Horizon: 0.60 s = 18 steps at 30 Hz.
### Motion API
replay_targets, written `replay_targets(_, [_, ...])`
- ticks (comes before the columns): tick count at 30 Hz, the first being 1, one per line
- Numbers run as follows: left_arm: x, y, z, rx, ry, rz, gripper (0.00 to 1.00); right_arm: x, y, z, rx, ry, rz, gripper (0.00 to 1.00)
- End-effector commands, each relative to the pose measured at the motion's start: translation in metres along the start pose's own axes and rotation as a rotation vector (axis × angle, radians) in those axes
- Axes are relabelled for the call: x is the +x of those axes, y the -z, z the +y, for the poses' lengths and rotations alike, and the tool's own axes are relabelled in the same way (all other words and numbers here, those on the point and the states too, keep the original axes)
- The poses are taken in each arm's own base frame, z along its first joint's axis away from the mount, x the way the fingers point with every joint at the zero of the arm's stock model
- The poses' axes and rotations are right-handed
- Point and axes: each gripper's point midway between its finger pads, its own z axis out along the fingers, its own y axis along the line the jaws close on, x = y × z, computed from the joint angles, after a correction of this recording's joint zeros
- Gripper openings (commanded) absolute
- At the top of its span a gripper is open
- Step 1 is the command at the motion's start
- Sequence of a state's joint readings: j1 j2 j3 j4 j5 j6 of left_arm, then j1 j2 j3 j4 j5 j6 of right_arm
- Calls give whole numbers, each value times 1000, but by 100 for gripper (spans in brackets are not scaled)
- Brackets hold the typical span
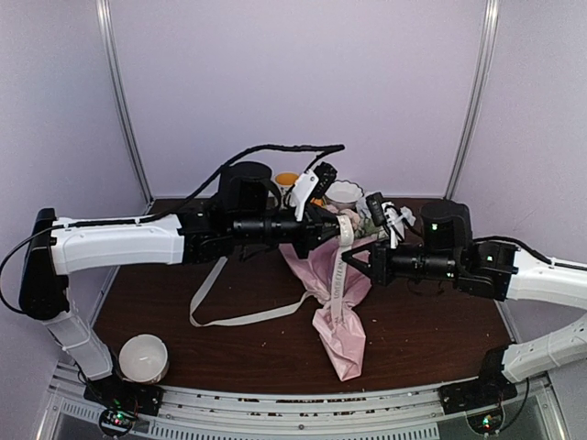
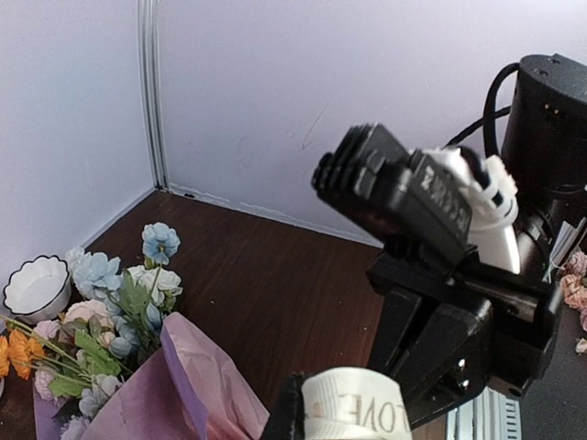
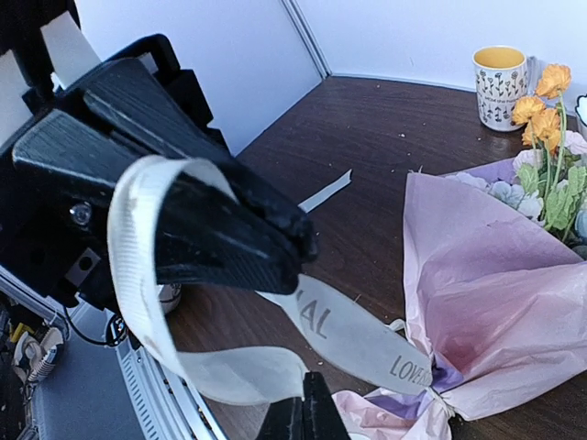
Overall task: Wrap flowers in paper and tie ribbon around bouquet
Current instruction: Pass from the left arm to the right
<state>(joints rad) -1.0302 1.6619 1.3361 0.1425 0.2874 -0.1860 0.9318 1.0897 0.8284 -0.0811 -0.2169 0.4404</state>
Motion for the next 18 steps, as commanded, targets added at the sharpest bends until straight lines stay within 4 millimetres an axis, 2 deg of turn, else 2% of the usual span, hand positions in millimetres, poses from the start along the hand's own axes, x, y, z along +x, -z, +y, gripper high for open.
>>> replay_targets(1, [3,3,6,-31,-12,51,17,-26,21,1,32,30,-78,0])
replay_targets(2, [10,7,10,-48,-3,78,27,-26,25,-2,47,30,-80,0])
replay_targets(6, [33,30,21,-105,31,146,47,-30,38,-9,54,13,-112,0])
replay_targets(8, [53,44,28,-152,51,213,65,-32,43,-12,64,11,-120,0])
replay_targets(11, [89,73,38,-245,106,338,83,-37,49,-18,89,9,-127,0])
replay_targets(14, [136,114,63,-428,221,479,96,-42,54,-22,106,13,-131,0])
replay_targets(18, [213,193,110,-747,493,629,98,-55,61,-20,110,33,-148,0])
